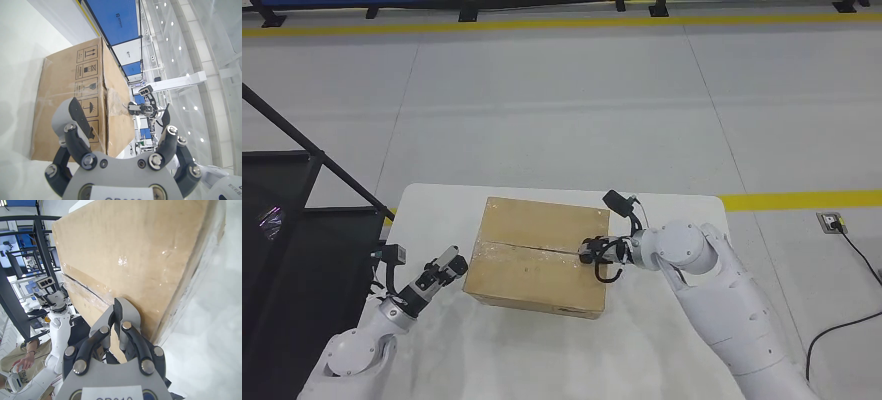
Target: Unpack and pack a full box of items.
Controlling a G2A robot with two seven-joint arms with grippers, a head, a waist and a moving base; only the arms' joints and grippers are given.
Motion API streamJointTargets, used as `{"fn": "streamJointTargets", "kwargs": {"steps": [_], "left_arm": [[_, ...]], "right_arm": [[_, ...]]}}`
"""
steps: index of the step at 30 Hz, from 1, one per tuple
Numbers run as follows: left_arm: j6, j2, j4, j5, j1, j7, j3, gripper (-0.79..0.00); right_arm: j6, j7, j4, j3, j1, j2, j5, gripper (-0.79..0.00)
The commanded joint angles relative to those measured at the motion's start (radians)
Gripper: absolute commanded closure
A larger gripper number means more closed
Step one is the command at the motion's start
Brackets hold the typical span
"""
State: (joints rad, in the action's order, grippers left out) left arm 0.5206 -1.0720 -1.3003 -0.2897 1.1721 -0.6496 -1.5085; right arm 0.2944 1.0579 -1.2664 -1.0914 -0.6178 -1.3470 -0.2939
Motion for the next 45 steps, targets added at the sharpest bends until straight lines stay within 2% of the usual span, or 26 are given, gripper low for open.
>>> {"fn": "streamJointTargets", "kwargs": {"steps": [1,9,25,35,36,37,38,39,43,44,45], "left_arm": [[0.000,0.000,0.000,-0.003,0.001,-0.001,-0.001,-0.785],[0.001,0.000,-0.002,0.000,-0.001,-0.003,0.000,-0.785],[0.004,0.003,0.004,-0.005,-0.006,-0.016,-0.011,-0.785],[0.026,0.012,0.029,-0.041,0.003,-0.040,-0.059,-0.785],[0.031,0.014,0.029,-0.048,0.006,-0.045,-0.068,-0.785],[0.036,0.015,0.029,-0.055,0.011,-0.049,-0.077,-0.785],[0.040,0.017,0.028,-0.063,0.016,-0.053,-0.087,-0.785],[0.045,0.019,0.025,-0.069,0.023,-0.058,-0.097,-0.785],[0.053,0.024,0.014,-0.087,0.040,-0.073,-0.124,-0.785],[0.053,0.024,0.014,-0.086,0.039,-0.072,-0.124,-0.785],[0.053,0.024,0.013,-0.087,0.040,-0.073,-0.125,-0.784]], "right_arm": [[0.000,-0.002,-0.013,-0.015,-0.013,0.006,0.000,0.000],[0.055,-0.027,-0.070,-0.052,-0.066,0.023,-0.021,0.000],[0.059,-0.090,-0.226,-0.137,-0.197,0.054,-0.016,0.000],[0.069,-0.157,-0.334,-0.225,-0.297,0.075,0.006,0.000],[0.064,-0.175,-0.350,-0.239,-0.314,0.077,0.013,-0.068],[0.054,-0.194,-0.365,-0.254,-0.333,0.078,0.024,-0.219],[0.043,-0.217,-0.379,-0.269,-0.352,0.080,0.038,-0.483],[0.027,-0.239,-0.392,-0.281,-0.370,0.081,0.046,-0.785],[0.015,-0.249,-0.399,-0.287,-0.380,0.082,0.052,-0.785],[0.013,-0.251,-0.400,-0.288,-0.382,0.082,0.053,-0.264],[0.014,-0.250,-0.399,-0.287,-0.381,0.082,0.053,-0.323]]}}
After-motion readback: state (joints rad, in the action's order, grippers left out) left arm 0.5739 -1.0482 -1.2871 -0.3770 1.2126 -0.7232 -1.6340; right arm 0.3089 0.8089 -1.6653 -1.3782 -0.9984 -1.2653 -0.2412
